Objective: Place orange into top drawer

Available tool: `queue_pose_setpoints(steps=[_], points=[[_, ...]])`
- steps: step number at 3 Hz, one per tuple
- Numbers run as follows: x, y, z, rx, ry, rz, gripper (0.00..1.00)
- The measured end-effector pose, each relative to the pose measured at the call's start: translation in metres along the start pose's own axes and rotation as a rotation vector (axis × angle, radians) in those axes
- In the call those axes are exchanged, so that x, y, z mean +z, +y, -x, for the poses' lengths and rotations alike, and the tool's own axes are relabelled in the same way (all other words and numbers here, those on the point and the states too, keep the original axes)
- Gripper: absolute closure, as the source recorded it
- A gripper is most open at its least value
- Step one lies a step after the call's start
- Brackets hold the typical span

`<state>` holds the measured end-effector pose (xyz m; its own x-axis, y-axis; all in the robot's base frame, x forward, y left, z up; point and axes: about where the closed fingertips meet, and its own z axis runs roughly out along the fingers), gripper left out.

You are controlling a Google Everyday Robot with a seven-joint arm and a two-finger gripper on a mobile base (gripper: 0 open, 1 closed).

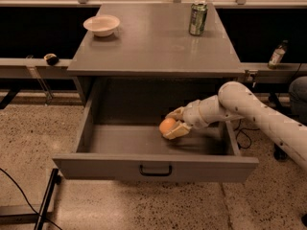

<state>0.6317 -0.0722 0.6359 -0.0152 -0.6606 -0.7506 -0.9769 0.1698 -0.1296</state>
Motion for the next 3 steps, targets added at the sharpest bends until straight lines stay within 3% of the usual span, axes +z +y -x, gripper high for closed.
queue_pose_setpoints(steps=[2, 3], points=[[0.0, 0.0, 0.0, 0.0, 0.0, 0.0, 0.17], [0.0001, 0.0001, 0.0, 0.0, 0.0, 0.0, 0.0]])
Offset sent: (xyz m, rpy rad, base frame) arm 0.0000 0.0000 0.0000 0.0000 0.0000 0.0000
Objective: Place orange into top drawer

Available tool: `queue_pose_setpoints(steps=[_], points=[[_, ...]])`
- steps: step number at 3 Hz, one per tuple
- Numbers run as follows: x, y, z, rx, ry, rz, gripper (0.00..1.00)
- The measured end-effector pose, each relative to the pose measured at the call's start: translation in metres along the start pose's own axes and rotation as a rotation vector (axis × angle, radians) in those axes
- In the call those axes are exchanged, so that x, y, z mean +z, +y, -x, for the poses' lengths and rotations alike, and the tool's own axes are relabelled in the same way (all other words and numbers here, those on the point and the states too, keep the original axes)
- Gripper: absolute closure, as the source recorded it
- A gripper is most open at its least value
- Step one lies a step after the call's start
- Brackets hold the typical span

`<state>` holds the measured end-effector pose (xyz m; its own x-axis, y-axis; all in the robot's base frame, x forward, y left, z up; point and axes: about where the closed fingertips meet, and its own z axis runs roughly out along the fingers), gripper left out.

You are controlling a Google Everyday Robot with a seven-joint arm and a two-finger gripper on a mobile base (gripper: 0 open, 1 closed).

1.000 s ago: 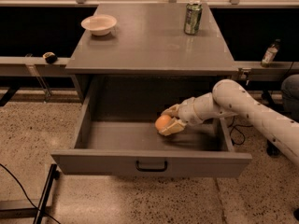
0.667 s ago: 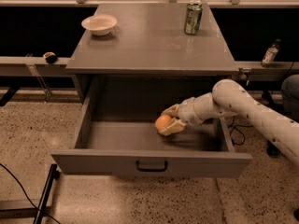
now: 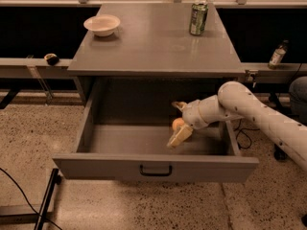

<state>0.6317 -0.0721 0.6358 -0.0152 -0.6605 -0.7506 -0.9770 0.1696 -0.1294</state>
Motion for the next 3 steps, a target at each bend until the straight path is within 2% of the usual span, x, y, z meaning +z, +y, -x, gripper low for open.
queue_pose_setpoints(steps=[2, 3], points=[[-0.007, 0.003, 0.001, -0.024, -0.003, 0.004, 0.0], [-0.048, 0.011, 0.011, -0.042, 0.018, -0.061, 0.0]])
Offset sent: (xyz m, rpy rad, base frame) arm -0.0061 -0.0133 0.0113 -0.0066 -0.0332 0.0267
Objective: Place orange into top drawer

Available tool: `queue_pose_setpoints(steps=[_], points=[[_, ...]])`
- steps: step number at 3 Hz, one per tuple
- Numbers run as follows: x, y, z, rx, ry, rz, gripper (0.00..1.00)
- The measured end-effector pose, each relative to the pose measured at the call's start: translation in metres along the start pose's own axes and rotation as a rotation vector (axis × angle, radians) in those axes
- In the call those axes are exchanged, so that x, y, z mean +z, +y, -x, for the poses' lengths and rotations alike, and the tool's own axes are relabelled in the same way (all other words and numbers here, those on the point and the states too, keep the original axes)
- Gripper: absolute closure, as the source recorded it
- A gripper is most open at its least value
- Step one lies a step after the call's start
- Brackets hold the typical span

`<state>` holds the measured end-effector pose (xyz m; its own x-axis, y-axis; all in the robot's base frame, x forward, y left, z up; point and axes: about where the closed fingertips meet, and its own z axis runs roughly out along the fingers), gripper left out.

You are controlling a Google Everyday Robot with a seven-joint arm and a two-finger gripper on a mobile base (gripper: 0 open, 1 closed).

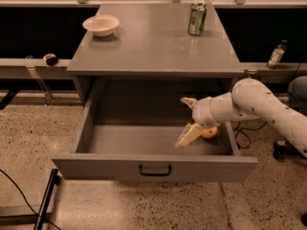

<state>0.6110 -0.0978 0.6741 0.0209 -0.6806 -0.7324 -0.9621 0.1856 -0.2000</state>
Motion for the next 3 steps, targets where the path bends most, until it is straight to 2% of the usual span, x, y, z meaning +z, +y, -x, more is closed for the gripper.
queue_pose_setpoints(steps=[1, 2, 3], points=[[-0.048, 0.009, 0.019, -0.019, 0.019, -0.069, 0.0], [-0.087, 0.012, 0.033, -0.034, 0.007, -0.119, 0.0], [-0.136, 0.012, 0.028, -0.042, -0.086, -0.131, 0.0]])
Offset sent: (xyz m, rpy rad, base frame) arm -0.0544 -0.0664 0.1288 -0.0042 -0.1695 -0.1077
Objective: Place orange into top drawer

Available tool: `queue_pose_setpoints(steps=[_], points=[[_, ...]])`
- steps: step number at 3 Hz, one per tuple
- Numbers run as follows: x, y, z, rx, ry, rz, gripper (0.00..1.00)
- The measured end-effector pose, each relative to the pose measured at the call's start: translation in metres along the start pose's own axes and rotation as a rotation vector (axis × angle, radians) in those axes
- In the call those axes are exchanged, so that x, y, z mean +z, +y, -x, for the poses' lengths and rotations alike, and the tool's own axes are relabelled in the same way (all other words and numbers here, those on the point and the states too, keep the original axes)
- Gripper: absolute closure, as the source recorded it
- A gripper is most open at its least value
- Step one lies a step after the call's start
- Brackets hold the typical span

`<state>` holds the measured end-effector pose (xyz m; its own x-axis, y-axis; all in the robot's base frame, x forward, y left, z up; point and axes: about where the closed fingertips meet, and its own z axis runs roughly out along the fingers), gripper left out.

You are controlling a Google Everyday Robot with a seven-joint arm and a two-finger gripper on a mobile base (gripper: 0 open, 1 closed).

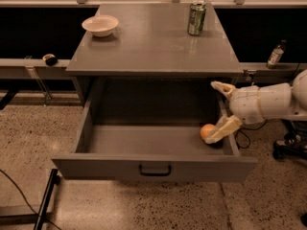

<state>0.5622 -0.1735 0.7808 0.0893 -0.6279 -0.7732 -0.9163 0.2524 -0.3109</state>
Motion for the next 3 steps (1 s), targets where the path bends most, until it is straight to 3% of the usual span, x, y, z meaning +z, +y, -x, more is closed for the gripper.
queue_pose_setpoints(steps=[1, 3], points=[[-0.0271, 0.0019, -0.0165, -0.069, -0.064, 0.062, 0.0], [-0.0275, 0.007, -0.0133, -0.082, -0.067, 0.088, 0.0]])
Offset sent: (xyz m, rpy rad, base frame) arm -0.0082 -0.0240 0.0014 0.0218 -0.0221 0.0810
